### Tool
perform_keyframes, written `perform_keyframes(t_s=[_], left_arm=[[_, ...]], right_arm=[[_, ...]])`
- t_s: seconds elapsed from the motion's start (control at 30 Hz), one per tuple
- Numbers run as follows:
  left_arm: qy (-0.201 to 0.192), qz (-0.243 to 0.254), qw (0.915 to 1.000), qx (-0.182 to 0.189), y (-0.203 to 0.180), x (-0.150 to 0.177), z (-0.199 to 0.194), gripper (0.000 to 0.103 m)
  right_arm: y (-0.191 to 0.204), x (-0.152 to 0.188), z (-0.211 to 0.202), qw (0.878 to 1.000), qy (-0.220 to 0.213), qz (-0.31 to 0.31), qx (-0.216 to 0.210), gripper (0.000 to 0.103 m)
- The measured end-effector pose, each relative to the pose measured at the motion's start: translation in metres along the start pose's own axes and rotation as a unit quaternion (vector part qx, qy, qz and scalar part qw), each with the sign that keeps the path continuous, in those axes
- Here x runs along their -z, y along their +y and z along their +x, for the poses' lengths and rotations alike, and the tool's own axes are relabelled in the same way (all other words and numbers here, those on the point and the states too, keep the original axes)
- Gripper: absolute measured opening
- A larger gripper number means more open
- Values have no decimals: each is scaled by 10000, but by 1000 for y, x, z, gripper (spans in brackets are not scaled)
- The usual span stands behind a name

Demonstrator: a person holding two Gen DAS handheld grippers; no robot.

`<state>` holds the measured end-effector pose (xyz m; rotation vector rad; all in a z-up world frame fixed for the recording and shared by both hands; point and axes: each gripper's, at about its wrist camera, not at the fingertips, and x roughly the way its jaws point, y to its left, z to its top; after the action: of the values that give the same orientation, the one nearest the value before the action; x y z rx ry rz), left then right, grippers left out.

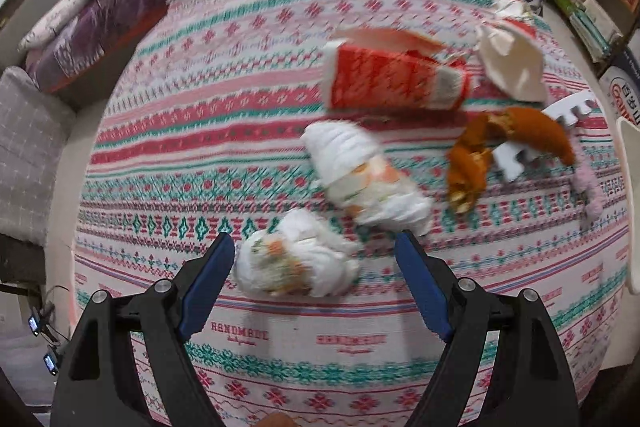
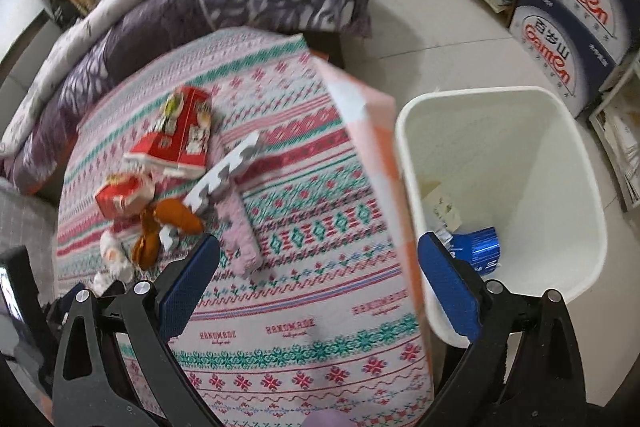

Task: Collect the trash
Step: 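Grasp the rolled white diaper with the left tool while the right tool grasps the pink foam strip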

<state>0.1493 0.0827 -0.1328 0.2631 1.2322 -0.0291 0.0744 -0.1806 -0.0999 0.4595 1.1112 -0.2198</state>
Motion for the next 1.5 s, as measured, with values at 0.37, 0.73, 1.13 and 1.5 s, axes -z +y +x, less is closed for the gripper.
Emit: perform_keyframes(t_s=[0.37,0.73,1.13,1.5], left_arm=[[196,-57,9988,438,19,9,15,59],[125,-341,9985,414,23,20,-6,53],[-185,-972,9923,749,53,17,-28,53],[-1105,-1527,9783,862,69,6,-85,53]], right_arm=[[30,9,37,9979,511,-400,-48,95],[49,10,60,9959,661,-610,-14,83],[79,12,48,9907,200,-1346,47,23],[103,2,-38,9727,-1186,-1646,-1131,22]])
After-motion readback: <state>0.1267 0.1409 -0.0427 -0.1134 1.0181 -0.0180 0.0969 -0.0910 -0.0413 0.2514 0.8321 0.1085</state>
